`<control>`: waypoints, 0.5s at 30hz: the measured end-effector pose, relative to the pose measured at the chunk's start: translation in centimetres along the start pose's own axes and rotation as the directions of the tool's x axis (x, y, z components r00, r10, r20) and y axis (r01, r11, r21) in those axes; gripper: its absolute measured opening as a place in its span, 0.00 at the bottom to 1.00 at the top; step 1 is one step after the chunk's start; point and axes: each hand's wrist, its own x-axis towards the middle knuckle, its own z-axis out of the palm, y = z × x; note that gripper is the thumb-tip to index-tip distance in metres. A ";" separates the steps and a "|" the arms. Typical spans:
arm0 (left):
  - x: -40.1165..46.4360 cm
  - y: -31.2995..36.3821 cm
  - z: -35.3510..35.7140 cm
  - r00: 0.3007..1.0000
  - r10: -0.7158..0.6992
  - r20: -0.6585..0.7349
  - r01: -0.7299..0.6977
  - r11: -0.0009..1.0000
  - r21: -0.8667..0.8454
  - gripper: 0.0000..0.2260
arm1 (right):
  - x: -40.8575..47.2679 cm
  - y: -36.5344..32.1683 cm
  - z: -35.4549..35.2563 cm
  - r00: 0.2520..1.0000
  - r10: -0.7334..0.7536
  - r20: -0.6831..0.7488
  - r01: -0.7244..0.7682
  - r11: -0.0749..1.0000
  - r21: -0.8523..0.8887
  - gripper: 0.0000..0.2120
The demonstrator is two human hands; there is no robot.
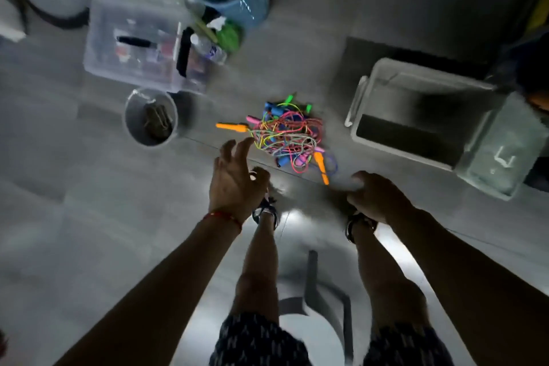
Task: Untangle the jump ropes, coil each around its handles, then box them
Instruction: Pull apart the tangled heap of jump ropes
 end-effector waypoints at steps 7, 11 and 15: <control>5.0 -6.1 17.4 0.990 -0.123 -0.071 0.118 0.990 -0.075 0.32 | 16.2 3.5 10.2 0.986 -0.149 -0.079 0.155 0.986 0.066 0.24; 6.0 -11.1 21.1 0.992 -0.123 -0.020 0.120 0.987 -0.102 0.34 | 25.4 -0.2 13.3 0.922 -0.307 -0.235 0.336 0.937 0.093 0.23; 10.7 -15.6 21.3 0.998 -0.057 -0.025 0.059 0.995 0.079 0.35 | 35.6 -6.3 14.5 0.802 -0.497 -0.331 0.520 0.854 -0.022 0.31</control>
